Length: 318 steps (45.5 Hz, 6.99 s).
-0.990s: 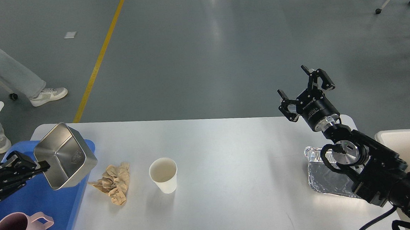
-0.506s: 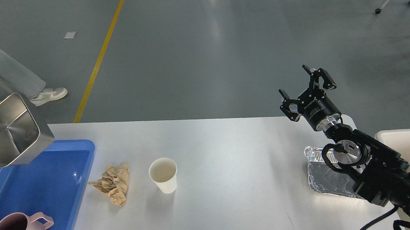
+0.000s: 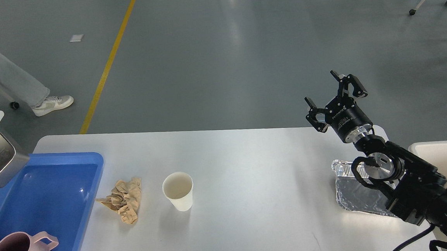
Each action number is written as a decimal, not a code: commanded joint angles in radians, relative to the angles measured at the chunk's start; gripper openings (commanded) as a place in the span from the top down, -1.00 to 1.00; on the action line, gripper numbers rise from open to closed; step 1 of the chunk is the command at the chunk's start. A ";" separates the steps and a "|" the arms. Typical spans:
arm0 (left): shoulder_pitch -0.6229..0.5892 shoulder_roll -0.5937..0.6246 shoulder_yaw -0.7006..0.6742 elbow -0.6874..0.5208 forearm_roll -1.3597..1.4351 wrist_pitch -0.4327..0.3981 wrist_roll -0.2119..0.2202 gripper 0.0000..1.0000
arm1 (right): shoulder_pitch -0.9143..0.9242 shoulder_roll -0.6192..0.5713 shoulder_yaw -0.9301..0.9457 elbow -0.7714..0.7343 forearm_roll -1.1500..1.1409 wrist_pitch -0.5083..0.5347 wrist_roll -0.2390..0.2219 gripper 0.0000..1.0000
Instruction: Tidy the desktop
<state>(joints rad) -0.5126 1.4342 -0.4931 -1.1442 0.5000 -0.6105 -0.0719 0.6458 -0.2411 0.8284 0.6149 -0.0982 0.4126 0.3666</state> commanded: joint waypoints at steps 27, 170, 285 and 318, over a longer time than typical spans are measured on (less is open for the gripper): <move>0.017 -0.422 0.024 0.521 0.005 -0.008 -0.011 0.87 | -0.015 -0.007 0.000 0.000 0.000 0.000 0.000 -1.00; -0.218 -1.025 -0.570 0.683 -0.538 -0.040 -0.042 -0.94 | 0.005 -0.233 0.008 -0.003 -0.014 0.015 0.002 -1.00; -0.182 -1.141 -0.651 0.661 -0.557 -0.078 -0.043 -0.97 | -0.018 -0.543 -0.811 0.129 -1.331 -0.340 0.015 -0.95; -0.182 -1.138 -0.648 0.661 -0.557 -0.080 -0.043 -0.97 | -0.009 -0.511 -0.850 0.086 -1.319 -0.388 0.021 -0.40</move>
<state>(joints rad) -0.6951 0.2975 -1.1427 -0.4834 -0.0567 -0.6901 -0.1151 0.6388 -0.7578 -0.0213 0.7043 -1.4213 0.0235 0.3875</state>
